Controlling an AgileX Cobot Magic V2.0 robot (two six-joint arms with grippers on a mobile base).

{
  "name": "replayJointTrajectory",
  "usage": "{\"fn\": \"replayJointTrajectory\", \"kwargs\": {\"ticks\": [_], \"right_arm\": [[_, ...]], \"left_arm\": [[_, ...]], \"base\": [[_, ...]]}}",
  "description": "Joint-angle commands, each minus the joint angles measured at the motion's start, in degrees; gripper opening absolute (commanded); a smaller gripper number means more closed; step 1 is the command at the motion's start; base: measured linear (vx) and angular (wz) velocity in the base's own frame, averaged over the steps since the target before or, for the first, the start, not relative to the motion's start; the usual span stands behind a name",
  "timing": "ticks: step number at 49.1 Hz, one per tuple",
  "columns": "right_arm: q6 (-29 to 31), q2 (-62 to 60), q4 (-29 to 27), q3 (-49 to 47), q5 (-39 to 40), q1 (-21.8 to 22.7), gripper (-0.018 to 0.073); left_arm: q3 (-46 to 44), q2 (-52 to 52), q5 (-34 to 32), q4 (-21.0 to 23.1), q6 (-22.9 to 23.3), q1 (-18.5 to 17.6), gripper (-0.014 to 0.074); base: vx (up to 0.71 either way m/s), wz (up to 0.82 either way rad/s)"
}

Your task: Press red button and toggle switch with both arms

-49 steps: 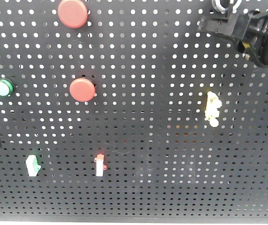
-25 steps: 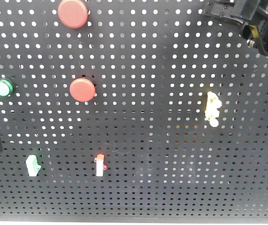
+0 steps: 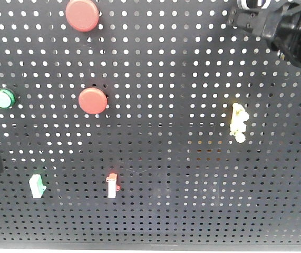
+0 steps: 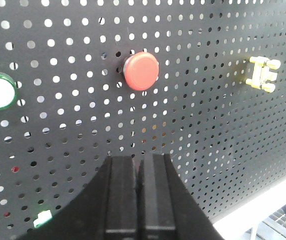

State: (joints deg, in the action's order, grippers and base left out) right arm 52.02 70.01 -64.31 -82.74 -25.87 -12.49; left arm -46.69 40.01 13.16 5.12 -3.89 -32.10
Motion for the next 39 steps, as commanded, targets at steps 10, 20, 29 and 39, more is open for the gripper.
{"fn": "replayJointTrajectory", "kwargs": {"ticks": [10,20,29,39], "right_arm": [[-1.22,-1.32,2.88,-1.68,10.18,0.72,-0.0003],[-1.42,-1.32,4.52,-1.68,11.49,0.72,-0.0003],[-1.42,-1.32,5.65,-1.68,13.13,0.72,-0.0003],[-1.45,-1.32,8.60,-1.68,14.43,0.88,-0.0003]], "left_arm": [[-1.52,-0.06,-4.44,0.12,0.34,0.06,0.0002],[-1.52,-0.06,-4.44,0.07,0.29,0.06,0.0002],[-1.52,-0.06,-4.44,0.07,-0.10,0.06,0.0002],[-1.52,-0.06,-4.44,0.07,-0.10,0.06,0.0002]], "base": [[0.00,0.00],[0.00,0.00],[0.00,0.00],[0.00,0.00]]}}
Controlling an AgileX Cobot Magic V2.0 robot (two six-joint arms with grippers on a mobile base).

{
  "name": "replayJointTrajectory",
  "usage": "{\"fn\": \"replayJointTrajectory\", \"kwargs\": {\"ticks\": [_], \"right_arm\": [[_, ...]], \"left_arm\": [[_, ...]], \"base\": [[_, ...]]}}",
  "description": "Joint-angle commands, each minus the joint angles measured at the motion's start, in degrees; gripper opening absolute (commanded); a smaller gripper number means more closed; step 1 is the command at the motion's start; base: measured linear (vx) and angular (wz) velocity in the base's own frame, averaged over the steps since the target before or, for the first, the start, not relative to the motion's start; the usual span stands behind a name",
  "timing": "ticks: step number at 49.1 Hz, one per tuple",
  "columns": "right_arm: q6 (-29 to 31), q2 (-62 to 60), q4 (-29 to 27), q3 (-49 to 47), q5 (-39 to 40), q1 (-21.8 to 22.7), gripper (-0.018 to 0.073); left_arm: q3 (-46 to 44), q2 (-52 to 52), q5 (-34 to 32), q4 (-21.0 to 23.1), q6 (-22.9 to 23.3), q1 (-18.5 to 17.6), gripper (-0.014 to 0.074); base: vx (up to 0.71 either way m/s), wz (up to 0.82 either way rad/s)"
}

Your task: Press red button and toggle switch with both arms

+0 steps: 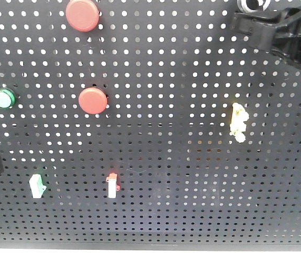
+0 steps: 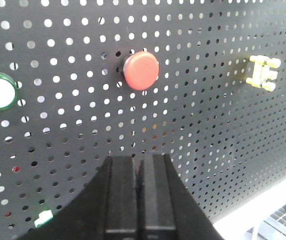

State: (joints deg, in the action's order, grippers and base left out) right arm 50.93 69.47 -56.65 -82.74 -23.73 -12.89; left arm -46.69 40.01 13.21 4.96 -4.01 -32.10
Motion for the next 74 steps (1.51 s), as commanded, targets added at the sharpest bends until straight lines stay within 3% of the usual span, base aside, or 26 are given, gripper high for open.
{"fn": "replayJointTrajectory", "kwargs": {"ticks": [1,16,27,39,46,56,66,74], "right_arm": [[-0.36,-0.78,1.00,-1.68,12.36,1.27,-0.0003],[-2.59,-1.10,1.28,-1.45,6.16,1.25,-0.0003],[-5.42,-4.93,7.87,-0.14,0.73,1.25,-0.0003],[-5.99,-20.15,12.81,19.93,9.43,1.25,-0.0003],[-5.94,-33.20,13.16,34.41,11.64,1.25,-0.0003],[-5.27,-50.21,13.16,49.90,13.30,1.25,-0.0003],[-2.68,-59.30,13.16,57.99,20.54,1.25,-0.0003],[-2.67,-60.13,12.80,59.36,21.62,1.25,-0.0003]], "left_arm": [[-1.52,-0.06,-4.50,0.24,0.01,0.06,0.0002],[-1.52,-0.18,-4.50,-1.85,-0.05,0.06,0.0002],[-0.66,-1.78,-2.53,-5.93,-0.05,0.06,0.0002],[10.77,-8.69,-2.40,-6.70,1.16,0.06,0.0002],[18.53,-15.94,-1.83,-6.70,4.01,0.06,0.0002],[24.99,-24.62,2.67,-6.75,4.52,0.06,0.0002],[27.05,-24.28,-2.58,-6.87,4.52,0.06,0.0002],[27.11,-24.24,-2.23,-6.81,4.52,0.06,0.0002]], "base": [[0.00,0.00],[0.00,0.00],[0.00,0.00],[0.00,0.00],[0.00,0.00],[0.00,0.00],[0.00,0.00],[0.00,0.00]]}}
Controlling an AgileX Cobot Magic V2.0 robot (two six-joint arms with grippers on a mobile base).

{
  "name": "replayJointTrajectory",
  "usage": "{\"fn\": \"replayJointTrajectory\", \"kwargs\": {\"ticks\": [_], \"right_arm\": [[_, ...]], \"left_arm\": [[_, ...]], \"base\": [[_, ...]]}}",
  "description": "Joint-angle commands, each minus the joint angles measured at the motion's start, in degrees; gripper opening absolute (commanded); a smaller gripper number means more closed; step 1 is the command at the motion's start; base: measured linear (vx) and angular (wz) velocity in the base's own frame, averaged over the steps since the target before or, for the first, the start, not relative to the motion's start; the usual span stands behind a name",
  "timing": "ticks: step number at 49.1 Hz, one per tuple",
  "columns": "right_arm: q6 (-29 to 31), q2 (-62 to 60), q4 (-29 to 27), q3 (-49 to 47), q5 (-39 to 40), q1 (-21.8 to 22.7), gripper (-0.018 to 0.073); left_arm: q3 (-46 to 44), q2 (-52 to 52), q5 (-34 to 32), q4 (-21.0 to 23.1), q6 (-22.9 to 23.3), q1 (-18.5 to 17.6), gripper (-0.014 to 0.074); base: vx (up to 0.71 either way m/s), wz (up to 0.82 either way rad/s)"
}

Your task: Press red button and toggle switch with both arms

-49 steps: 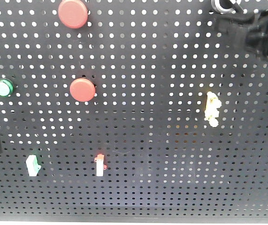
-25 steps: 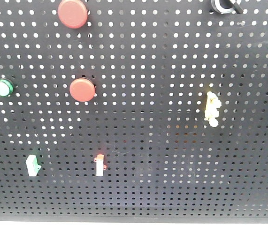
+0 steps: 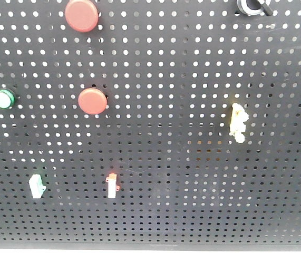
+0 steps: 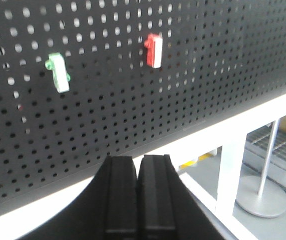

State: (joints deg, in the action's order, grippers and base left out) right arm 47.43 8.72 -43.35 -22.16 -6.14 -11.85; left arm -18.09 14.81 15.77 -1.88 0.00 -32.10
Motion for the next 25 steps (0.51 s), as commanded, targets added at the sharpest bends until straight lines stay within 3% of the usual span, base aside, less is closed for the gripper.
{"fn": "replayJointTrajectory", "kwargs": {"ticks": [1,25], "right_arm": [[0.83,0.62,-0.51,-1.22,4.02,0.21,-0.0003],[0.83,0.62,-0.57,-1.22,4.02,0.21,-0.0003]], "left_arm": [[-1.50,0.96,-4.79,0.02,0.51,0.06,0.0002],[-1.50,0.96,-4.84,0.02,0.51,0.06,0.0002]], "base": [[0.00,0.00],[0.00,0.00]]}}
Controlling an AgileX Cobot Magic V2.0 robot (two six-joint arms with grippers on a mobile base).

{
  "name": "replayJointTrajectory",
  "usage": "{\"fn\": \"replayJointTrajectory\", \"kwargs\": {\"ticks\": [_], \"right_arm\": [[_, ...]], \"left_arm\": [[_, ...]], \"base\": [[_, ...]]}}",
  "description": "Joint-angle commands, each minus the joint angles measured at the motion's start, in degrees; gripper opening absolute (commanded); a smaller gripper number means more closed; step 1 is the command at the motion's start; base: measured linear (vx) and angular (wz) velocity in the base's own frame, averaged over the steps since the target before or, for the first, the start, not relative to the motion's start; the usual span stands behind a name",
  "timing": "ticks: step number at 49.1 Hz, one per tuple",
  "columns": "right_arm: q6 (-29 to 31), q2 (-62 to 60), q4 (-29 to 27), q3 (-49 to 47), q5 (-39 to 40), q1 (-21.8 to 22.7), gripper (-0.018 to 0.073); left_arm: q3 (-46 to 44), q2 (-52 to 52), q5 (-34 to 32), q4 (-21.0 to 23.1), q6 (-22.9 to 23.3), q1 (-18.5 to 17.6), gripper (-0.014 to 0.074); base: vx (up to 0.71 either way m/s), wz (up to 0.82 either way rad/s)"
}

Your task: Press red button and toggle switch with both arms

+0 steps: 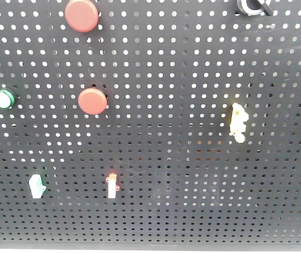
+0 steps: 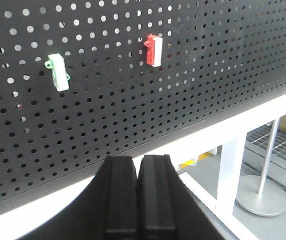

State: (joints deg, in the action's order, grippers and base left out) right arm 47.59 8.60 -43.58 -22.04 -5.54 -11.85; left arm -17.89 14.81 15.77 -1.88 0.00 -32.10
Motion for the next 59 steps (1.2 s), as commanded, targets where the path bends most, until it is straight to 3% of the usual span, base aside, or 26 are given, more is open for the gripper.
{"fn": "replayJointTrajectory", "kwargs": {"ticks": [1,11,15,22,34,59], "right_arm": [[0.67,0.75,-0.34,-1.34,3.43,0.21,-0.0003],[0.67,0.75,-0.39,-1.34,3.43,0.21,-0.0003],[0.67,0.75,-0.39,-1.34,3.43,0.21,-0.0003],[0.67,0.75,-0.39,-1.34,3.43,0.21,-0.0003],[0.67,0.75,-0.39,-1.34,3.43,0.21,-0.0003],[0.67,0.75,-0.39,-1.34,3.43,0.21,-0.0003]], "left_arm": [[-1.70,0.96,-4.84,0.02,0.51,0.06,0.0002],[1.74,-0.53,-6.46,-0.59,-0.46,0.97,0.0002],[5.47,-2.57,-11.04,-0.30,-1.50,4.54,0.0002],[14.51,-8.31,-19.15,0.07,-0.62,14.37,0.0002],[21.44,-16.44,-18.41,1.88,-0.45,22.27,0.0002],[21.44,-16.45,-18.52,1.88,-0.40,22.70,0.0002]], "base": [[0.00,0.00],[0.00,0.00],[0.00,0.00],[0.00,0.00],[0.00,0.00],[0.00,0.00]]}}
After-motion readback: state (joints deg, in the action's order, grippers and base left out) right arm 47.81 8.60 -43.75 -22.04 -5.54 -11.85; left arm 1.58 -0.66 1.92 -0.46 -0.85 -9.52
